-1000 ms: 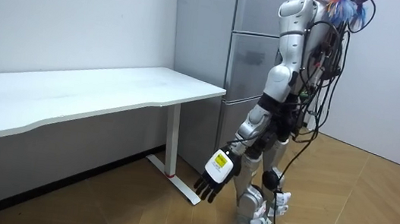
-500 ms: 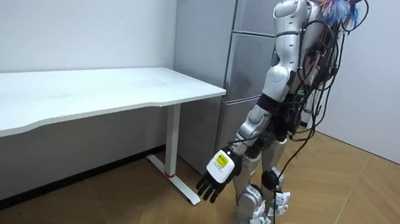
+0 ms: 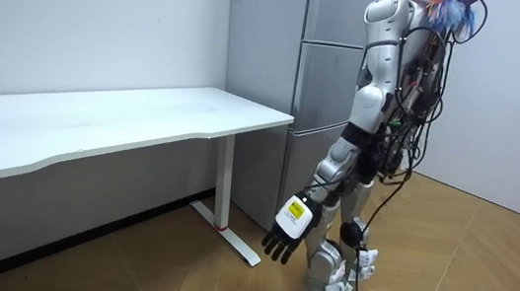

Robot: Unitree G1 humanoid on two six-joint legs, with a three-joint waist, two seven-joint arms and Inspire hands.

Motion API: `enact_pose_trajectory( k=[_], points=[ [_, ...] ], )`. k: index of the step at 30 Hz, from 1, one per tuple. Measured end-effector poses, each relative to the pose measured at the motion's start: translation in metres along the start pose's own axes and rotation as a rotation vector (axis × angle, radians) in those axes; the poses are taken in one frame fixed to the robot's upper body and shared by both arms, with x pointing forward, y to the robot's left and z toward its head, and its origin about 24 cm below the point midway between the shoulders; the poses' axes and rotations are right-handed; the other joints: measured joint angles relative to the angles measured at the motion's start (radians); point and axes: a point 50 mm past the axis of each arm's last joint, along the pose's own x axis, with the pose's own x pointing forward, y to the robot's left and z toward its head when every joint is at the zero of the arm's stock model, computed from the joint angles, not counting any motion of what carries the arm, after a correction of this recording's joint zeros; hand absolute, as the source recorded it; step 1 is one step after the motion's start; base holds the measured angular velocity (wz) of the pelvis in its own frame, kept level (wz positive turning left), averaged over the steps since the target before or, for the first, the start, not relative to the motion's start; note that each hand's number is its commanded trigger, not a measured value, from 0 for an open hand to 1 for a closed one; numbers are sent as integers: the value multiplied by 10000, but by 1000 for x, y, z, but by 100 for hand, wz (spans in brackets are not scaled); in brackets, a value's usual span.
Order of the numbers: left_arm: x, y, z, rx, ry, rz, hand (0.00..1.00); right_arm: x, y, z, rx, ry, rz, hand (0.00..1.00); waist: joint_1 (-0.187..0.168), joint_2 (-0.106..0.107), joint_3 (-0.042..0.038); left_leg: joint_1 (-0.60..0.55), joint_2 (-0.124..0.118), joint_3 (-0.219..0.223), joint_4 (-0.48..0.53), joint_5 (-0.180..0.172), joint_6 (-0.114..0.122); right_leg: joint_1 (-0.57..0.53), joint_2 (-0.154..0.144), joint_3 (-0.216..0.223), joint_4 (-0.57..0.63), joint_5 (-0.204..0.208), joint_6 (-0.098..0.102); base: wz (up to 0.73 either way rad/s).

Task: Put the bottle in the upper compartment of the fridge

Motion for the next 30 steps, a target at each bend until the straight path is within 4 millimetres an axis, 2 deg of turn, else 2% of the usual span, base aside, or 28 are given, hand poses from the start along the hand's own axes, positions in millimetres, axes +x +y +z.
enact_pose_trajectory(
  k=[6,14,24,30],
  points=[
    [0,-3,0,41,139,-171,0,-2,17,3,-1493,-294,1541,0,191,37,-16,-63,-1,-13,15,-3,6,-3,7,-17,1,37,4,2],
    [0,-11,5,780,-3,-729,0,-5,42,14,-2167,-555,3237,0,171,26,1,-59,-5,-77,33,-3,6,74,-9,-146,-16,32,4,3],
    [0,-15,10,1203,-133,-981,0,-5,49,17,-2239,-395,3874,0,159,-87,63,-94,5,-49,16,-2,7,73,-35,-272,-24,10,9,3],
    [0,-17,11,1371,-189,-1079,0,-5,49,18,-2243,-381,3982,0,147,-106,69,-90,-2,-27,15,-2,6,63,-37,-276,-51,10,9,0]
  ],
)
